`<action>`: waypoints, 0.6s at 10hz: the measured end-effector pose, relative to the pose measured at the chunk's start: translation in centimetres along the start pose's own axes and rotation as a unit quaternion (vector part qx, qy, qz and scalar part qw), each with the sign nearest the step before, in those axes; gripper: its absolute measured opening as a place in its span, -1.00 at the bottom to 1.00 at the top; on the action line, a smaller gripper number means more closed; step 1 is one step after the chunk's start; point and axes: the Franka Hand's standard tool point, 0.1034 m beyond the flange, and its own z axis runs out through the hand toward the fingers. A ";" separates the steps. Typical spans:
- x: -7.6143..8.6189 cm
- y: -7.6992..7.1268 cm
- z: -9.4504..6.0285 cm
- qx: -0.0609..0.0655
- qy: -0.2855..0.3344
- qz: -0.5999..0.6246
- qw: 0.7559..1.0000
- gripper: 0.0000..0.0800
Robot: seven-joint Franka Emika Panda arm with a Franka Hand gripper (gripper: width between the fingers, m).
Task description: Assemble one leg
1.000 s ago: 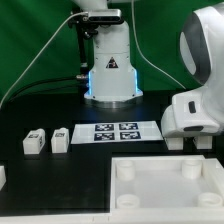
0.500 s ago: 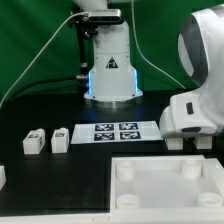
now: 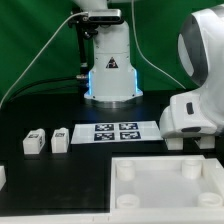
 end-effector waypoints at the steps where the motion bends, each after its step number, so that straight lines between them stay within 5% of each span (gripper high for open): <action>1: 0.0 0.0 0.0 0.000 0.000 0.000 1.000 -0.27; 6: 0.1 0.1 -0.4 0.000 0.004 -0.005 1.000 -0.27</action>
Offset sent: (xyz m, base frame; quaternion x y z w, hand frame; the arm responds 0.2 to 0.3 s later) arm 0.0000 0.0000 0.0000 0.0000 0.0000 0.0000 1.0000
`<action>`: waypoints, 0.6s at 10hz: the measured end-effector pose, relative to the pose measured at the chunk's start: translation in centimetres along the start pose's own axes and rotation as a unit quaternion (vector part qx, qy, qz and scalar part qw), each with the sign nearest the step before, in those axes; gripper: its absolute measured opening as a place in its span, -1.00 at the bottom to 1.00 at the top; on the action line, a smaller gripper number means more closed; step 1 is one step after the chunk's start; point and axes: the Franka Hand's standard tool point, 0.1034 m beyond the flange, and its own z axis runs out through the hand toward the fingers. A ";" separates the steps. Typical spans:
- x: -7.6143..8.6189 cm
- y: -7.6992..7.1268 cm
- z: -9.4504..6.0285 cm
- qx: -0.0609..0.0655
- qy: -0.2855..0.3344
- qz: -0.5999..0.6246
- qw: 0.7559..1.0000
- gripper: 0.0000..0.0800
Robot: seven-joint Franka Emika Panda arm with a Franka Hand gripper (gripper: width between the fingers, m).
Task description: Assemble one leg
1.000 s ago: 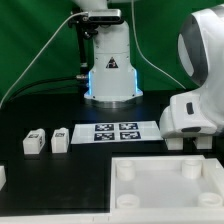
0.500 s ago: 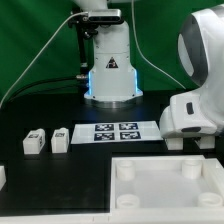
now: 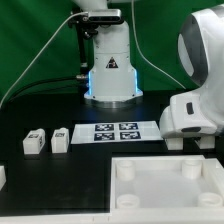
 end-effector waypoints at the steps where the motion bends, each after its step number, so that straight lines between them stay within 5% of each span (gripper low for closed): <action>1: -0.4 0.7 -2.2 0.003 0.013 -0.016 1.000 -0.27; 4: -2.1 2.5 -10.5 0.016 0.096 -0.044 0.994 -0.26; 6: -4.8 3.2 -13.9 0.014 0.193 -0.038 0.980 -0.26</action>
Offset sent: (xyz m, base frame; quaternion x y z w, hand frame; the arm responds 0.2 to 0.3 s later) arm 0.0533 -0.0327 0.1000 -0.0124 0.1812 -0.0575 0.9817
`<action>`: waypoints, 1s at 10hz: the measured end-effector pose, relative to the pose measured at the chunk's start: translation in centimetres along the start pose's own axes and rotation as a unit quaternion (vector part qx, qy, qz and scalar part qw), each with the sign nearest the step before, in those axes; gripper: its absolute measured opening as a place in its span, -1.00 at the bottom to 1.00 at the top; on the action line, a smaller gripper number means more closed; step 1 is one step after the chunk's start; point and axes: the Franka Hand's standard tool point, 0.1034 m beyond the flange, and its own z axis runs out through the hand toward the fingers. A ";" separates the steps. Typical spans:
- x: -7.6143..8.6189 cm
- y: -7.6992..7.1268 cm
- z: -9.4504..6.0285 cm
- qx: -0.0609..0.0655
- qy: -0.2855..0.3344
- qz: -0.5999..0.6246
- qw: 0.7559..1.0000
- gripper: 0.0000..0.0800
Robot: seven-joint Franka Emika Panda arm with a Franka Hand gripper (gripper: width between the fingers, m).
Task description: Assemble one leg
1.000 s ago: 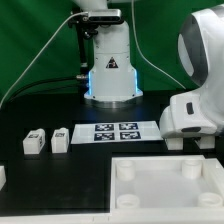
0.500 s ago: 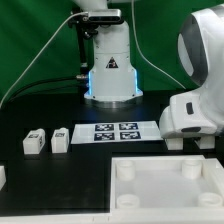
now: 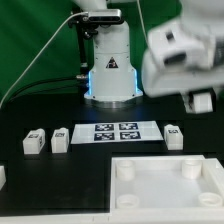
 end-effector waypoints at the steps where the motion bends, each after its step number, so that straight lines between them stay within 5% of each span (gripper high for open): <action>1: 0.8 0.0 0.2 0.000 0.059 -0.001 0.998 -0.26; 4: 1.4 0.7 -0.4 -0.005 0.170 -0.010 0.985 -0.26; 5: 3.1 2.2 -3.4 -0.013 0.222 -0.029 0.975 -0.26; 7: 6.7 4.2 -8.5 0.005 0.344 -0.030 0.938 -0.26; 8: 6.7 4.2 -7.9 0.017 0.361 -0.017 0.932 -0.26; 10: 6.8 5.4 -8.2 -0.013 0.460 -0.014 0.888 -0.26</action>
Offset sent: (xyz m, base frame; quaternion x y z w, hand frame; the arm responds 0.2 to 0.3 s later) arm 0.0000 0.0000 0.0000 0.0000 0.1790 0.0000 0.9838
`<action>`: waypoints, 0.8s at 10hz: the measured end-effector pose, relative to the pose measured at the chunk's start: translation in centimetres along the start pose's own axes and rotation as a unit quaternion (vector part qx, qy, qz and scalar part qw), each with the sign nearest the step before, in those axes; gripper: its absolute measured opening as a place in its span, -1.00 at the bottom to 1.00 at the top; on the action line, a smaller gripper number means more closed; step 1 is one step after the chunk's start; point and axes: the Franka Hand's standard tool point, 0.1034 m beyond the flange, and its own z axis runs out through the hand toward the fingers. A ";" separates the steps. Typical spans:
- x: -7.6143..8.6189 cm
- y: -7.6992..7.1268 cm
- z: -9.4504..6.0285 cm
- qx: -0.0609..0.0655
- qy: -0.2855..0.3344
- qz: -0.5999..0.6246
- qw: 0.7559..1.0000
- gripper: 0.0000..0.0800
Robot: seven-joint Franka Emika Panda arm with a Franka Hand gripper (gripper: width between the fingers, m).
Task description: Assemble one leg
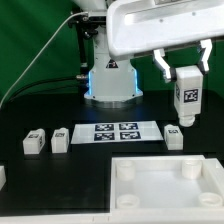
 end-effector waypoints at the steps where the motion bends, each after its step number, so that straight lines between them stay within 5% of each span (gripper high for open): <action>1: -0.5 0.2 0.2 -0.007 0.014 -0.002 1.000 -0.26; 4: -0.7 0.2 0.5 -0.005 0.007 -0.001 1.000 -0.26; 5: -0.1 0.8 1.0 -0.014 0.028 -0.011 0.999 -0.26; 8: 4.5 1.0 3.5 -0.007 0.055 0.002 0.998 -0.26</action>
Offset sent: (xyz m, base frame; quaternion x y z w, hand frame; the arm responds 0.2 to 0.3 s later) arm 0.0000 0.0000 0.0000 0.0000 0.0000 0.0000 1.0000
